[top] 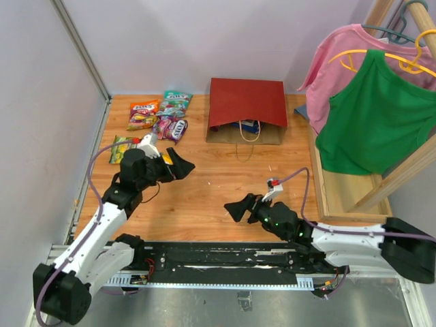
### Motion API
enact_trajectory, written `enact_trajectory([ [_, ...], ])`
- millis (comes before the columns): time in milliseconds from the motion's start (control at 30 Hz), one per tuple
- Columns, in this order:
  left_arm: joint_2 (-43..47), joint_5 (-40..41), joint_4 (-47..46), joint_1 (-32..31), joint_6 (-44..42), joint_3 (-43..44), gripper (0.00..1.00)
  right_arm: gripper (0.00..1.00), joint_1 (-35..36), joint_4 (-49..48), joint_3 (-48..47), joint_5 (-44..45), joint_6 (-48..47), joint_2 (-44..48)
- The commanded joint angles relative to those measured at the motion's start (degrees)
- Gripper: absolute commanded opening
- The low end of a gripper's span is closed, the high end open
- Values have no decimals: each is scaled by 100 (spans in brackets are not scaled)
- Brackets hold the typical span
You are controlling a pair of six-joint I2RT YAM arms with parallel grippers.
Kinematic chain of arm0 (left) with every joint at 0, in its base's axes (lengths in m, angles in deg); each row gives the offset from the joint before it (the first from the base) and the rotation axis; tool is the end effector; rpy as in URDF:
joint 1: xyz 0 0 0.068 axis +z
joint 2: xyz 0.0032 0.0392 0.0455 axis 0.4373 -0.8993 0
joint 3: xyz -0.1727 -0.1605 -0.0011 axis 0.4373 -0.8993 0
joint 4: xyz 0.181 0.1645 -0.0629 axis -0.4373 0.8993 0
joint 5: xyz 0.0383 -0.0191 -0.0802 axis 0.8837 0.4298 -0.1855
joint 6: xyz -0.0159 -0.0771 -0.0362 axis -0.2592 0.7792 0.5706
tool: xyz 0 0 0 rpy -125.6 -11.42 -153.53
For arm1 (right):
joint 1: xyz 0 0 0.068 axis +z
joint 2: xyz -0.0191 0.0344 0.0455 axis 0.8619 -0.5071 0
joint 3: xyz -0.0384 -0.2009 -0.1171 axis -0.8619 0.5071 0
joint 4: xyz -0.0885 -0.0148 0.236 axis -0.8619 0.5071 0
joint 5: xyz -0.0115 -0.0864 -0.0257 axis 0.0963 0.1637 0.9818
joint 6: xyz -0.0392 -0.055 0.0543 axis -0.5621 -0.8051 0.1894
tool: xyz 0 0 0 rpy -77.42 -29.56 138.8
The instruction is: Take the snacks out of the paper bag
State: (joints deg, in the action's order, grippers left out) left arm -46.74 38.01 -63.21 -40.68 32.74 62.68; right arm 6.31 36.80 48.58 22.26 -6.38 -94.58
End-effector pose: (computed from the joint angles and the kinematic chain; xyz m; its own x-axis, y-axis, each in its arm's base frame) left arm 0.2312 -0.0835 0.2269 -0.5722 -0.3987 -0.7166 0.2191 0.7678 -0.6021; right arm 0.1239 0.2189 0.1327 -0.6388 0.4233 -0.6424 -0.3906 0.5409 0.7449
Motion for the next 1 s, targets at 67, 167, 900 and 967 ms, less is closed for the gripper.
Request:
enact_trajectory([
  [67, -1292, 1147, -558, -973, -372, 571, 100, 98, -12, 1582, 139, 1531, -273, 1709],
  [167, -1918, 783, -1156, -1085, -180, 715, 100, 98, -19, 2065, 232, 1773, -298, 2304],
  [900, -4443, 1718, -495, -1854, -974, 2839, 28, 70, -93, 4073, 503, 2263, -324, 4572],
  [967, -4728, 1859, -357, -2001, -1062, 3008, 12, 70, -107, 4072, 438, 2258, -405, 4513],
])
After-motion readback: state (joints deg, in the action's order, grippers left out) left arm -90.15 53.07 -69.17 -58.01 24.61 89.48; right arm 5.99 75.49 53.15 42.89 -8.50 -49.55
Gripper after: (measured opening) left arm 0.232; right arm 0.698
